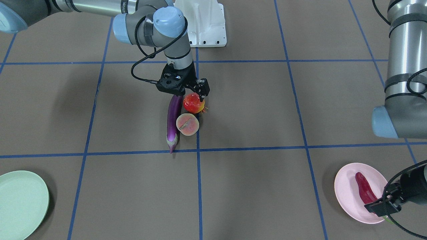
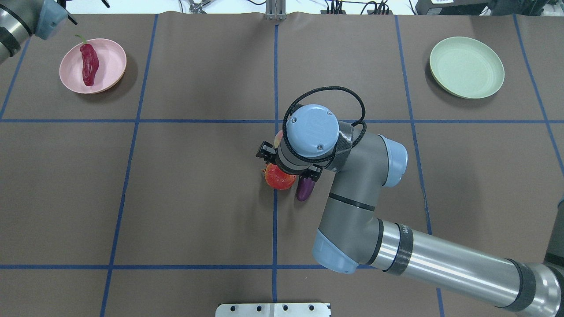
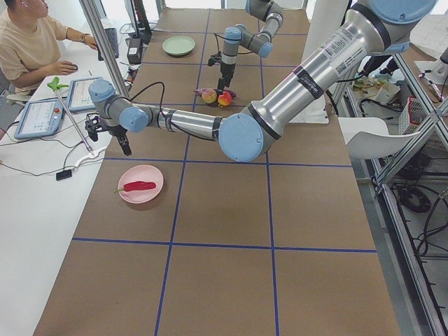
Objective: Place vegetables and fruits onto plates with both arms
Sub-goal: 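Lower the right gripper over the red pomegranate and grasp it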
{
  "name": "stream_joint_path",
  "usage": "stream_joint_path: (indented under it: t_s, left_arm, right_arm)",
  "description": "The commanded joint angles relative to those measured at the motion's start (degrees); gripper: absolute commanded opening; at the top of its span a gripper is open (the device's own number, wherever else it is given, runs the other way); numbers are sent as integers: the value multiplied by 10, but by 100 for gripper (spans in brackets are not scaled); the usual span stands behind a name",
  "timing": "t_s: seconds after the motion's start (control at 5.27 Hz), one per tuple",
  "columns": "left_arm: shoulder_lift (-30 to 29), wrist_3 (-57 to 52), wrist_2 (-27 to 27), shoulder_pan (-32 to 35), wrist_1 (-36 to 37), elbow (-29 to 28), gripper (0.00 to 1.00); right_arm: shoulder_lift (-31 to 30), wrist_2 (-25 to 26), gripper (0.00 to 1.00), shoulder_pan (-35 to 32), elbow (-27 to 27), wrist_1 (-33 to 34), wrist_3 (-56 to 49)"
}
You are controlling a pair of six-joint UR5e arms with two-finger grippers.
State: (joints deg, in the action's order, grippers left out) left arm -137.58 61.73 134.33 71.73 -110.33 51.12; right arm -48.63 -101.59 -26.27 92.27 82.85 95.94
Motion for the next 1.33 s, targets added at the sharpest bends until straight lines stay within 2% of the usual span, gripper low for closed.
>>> stream_joint_path:
  t_s: [0.0,0.57,0.95,1.14]
  left_arm:
    - [0,9,-1,-4,-1,2,100]
    - [1,39,-2,-10,-1,14,100]
    - [1,54,-2,-12,-1,22,100]
    - [1,59,-2,-12,-1,26,100]
  right_arm:
    - [0,9,100,5,-24,-56,27]
    - [-5,8,99,14,-30,-56,30]
    - [-7,9,59,17,-32,-55,29]
    - [-5,9,11,17,-31,-57,32]
